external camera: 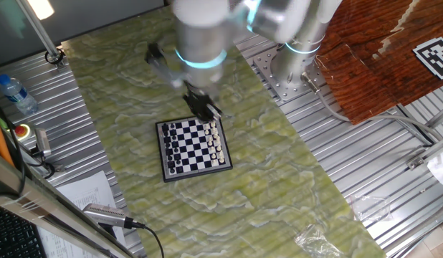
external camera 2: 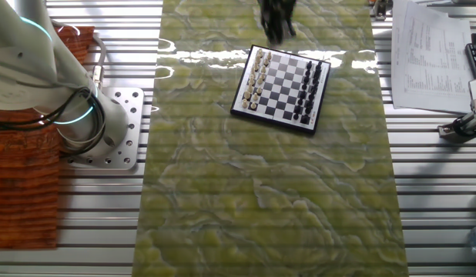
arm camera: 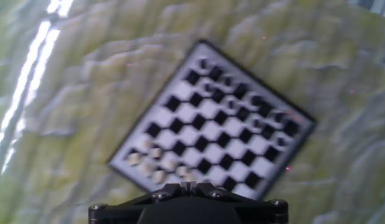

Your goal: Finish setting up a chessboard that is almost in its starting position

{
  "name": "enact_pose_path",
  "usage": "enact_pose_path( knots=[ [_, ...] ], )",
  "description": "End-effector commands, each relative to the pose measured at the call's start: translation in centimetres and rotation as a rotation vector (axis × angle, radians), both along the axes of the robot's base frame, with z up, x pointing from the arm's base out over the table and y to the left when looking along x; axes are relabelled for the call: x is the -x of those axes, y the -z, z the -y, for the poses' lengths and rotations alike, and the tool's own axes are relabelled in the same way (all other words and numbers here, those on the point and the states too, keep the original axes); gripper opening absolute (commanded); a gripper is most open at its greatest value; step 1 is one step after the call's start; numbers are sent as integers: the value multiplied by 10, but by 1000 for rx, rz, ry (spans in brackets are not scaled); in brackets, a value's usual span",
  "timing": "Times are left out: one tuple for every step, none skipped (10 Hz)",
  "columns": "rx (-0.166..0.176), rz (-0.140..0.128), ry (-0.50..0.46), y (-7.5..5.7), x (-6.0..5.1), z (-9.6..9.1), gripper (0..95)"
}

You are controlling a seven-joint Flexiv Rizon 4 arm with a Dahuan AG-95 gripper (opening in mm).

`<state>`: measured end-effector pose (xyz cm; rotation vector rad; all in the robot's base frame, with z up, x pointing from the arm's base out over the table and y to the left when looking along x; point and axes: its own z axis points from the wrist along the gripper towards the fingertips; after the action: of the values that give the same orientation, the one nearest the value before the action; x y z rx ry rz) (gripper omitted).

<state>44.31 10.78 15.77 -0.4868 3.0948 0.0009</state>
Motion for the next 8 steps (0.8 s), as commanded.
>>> enact_pose_path(
  knots=[
    [-5,-2,112,2,-9,20,0],
    [-9,-2,176,0,-20,27,0],
    [-44,2,261,1,-24,28,0],
    [-68,5,308,2,-23,29,0],
    [-71,-4,373,2,-19,32,0],
    [-74,-9,393,4,-18,33,0],
    [-93,-17,420,7,-17,35,0],
    [-112,-12,429,8,-14,36,0]
  ],
)
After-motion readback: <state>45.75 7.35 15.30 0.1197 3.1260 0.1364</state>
